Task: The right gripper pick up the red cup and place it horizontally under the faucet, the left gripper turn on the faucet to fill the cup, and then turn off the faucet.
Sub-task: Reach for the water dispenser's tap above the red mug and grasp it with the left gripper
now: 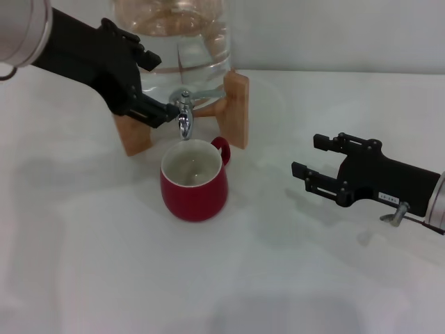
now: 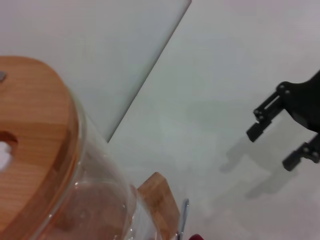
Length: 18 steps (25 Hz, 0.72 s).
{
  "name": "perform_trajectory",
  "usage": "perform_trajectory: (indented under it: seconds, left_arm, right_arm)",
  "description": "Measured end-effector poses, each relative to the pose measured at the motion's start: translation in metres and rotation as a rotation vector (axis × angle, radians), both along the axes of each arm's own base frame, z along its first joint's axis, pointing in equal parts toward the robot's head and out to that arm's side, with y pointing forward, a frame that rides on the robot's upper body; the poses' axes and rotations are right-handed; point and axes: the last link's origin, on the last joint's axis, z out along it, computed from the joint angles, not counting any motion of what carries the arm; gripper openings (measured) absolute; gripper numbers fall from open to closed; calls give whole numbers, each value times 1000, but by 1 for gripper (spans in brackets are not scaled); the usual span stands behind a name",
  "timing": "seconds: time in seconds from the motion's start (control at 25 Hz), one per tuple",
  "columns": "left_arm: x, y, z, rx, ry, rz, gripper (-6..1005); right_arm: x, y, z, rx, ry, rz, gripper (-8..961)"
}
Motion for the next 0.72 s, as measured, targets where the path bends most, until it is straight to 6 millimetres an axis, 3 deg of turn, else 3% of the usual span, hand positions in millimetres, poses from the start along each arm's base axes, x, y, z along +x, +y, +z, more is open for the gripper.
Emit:
perform_trajectory:
  seconds: [0.72]
  left_arm:
    - [17,22,-27,-72,45,-10,820]
  right_arm:
    - [2,-1,-2,16,-32,27,632]
